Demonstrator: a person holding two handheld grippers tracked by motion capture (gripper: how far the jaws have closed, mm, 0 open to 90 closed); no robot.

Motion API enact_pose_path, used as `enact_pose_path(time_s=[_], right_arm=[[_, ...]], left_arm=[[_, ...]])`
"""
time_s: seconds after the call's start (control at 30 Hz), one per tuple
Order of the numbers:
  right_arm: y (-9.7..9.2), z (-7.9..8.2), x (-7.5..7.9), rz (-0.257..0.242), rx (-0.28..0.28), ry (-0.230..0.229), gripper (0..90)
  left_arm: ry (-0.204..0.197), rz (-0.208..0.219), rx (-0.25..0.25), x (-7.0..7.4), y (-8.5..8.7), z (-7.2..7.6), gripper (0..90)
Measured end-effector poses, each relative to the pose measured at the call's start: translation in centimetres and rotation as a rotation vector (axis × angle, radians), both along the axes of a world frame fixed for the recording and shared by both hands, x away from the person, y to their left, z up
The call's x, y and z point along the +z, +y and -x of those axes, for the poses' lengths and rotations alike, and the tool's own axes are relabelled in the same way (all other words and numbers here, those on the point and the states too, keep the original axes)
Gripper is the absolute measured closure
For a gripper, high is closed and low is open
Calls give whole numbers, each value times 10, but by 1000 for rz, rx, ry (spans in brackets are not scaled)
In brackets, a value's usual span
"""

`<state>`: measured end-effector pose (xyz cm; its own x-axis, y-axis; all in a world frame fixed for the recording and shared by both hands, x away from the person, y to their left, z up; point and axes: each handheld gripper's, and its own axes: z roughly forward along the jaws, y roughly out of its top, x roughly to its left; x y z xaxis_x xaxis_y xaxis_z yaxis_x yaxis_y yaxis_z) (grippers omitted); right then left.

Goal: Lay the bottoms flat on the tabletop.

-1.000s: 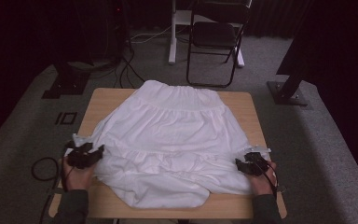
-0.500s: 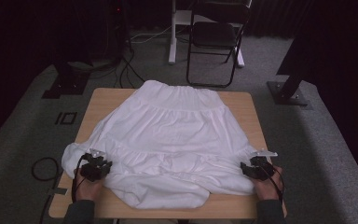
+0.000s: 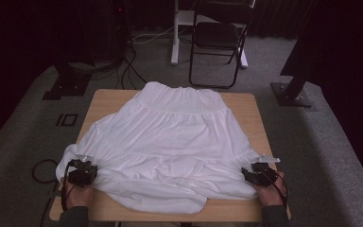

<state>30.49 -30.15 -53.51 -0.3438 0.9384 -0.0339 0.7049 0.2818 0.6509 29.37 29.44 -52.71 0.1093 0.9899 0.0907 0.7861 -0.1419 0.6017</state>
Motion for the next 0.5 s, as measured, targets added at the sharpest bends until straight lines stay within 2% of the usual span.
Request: enact_pose_path(time_s=[0.07, 0.1, 0.17, 0.23, 0.37, 0.5], right_arm=[[-2, 0, 0, -21, 4, 7, 579], [-2, 0, 0, -19, 9, 8, 628], [-1, 1, 2, 3, 13, 11, 732], [0, 2, 3, 34, 9, 15, 792], [-10, 5, 4, 64, -32, 24, 810], [-19, 7, 5, 167, -139, 25, 814]], left_arm=[[-6, 32, -37, -1, -4, 1, 853], [-11, 23, -56, -1, -8, 2, 853], [-9, 25, -90, -1, -16, 3, 852], [-9, 35, -113, -1, -22, 4, 851], [-8, 70, -157, -2, -28, 9, 838], [7, 107, -209, -1, -36, 12, 812]])
